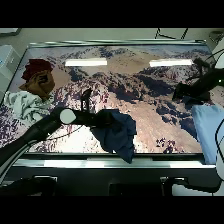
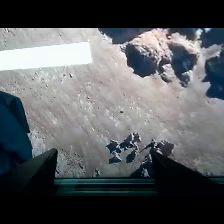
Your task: Fold the clothes and pants, and hang the long-sleeved shirts on hangers.
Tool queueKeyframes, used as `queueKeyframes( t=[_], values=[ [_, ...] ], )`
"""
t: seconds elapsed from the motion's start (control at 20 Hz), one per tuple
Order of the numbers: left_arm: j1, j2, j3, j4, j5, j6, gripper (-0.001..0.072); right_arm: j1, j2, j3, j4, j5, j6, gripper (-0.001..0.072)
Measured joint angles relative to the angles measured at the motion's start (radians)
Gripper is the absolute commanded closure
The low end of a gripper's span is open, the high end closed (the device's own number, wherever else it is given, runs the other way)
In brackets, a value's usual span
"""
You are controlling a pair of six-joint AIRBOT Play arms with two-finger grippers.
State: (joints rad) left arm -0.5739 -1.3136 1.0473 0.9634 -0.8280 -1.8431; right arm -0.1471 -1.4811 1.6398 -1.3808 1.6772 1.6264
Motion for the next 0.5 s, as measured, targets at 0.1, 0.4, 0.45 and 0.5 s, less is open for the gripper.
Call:
queueKeyframes(
  t=[0.1,0.4,0.45,0.5],
  values=[
    [0.119,0.013,-0.002,-0.032,-0.14,0.095,-0.0008,0.0,0.0,-0.087,0.049,-0.018,-0.024,0.0017],
    [0.436,0.048,-0.06,-0.084,-0.46,0.283,-0.0005,0.003,0.0,-0.351,0.203,-0.102,-0.079,0.0013],
    [0.451,0.05,-0.094,-0.094,-0.467,0.299,-0.0005,0.008,0.0,-0.385,0.227,-0.121,-0.082,0.0013],
    [0.454,0.051,-0.135,-0.112,-0.463,0.319,-0.0004,0.016,0.0,-0.416,0.248,-0.142,-0.087,0.0013]
  ],
)
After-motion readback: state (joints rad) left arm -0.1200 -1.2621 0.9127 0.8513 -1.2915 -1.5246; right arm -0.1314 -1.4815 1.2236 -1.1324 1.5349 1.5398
